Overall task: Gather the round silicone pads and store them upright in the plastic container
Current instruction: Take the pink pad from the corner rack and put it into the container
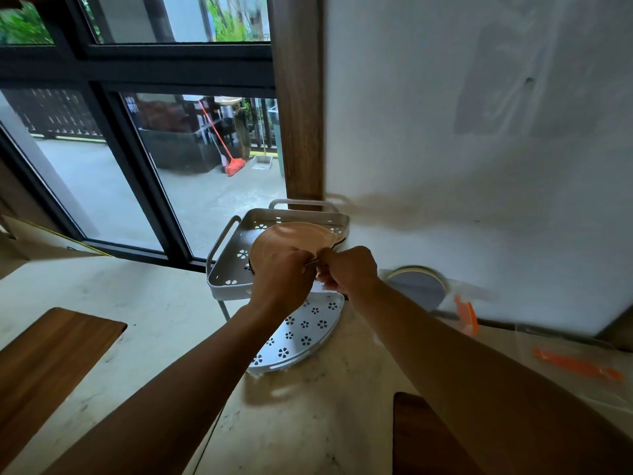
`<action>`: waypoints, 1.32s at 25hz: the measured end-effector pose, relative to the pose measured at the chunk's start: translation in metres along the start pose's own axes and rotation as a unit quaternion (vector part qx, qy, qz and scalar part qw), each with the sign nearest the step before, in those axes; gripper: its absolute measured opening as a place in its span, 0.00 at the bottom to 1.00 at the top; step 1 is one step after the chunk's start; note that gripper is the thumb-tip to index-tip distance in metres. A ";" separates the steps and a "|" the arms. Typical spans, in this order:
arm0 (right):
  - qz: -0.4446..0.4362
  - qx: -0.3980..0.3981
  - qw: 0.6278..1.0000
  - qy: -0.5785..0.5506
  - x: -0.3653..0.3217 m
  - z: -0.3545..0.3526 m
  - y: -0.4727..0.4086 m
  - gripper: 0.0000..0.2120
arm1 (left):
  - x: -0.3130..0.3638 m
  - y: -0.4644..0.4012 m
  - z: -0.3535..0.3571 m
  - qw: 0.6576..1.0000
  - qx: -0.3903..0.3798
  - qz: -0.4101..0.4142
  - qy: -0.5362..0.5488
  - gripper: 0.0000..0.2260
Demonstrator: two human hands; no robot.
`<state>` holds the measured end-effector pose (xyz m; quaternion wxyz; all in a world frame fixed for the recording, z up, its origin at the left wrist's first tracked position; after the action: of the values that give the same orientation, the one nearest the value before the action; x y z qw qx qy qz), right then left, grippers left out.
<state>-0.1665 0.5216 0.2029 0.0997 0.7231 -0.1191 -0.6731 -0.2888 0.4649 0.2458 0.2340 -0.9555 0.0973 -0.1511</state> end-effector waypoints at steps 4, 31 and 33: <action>-0.025 0.019 0.999 0.042 -0.018 0.000 0.011 0.08 | 0.004 -0.001 -0.009 1.000 0.009 0.019 -0.010 0.10; -0.343 0.087 0.886 0.299 -0.118 -0.148 0.167 0.08 | 0.131 0.015 -0.096 0.982 -0.007 -0.066 0.177 0.15; -0.344 0.093 0.888 0.291 -0.114 -0.172 0.173 0.07 | 0.136 0.017 -0.090 0.977 0.004 -0.093 0.190 0.21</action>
<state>-0.0088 0.3892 0.3765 -0.1760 0.8879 0.1097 -0.4107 -0.1933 0.3778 0.3474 0.2001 -0.9131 0.0499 -0.3518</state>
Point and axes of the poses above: each hand's wrist, its own y-axis away from the middle knuckle, its own z-axis out of the palm, x = y × z, the point moved 4 cm from there along -y, towards the middle knuckle, and after that the axes turned 6 degrees about -y, right-handed, at the moved point
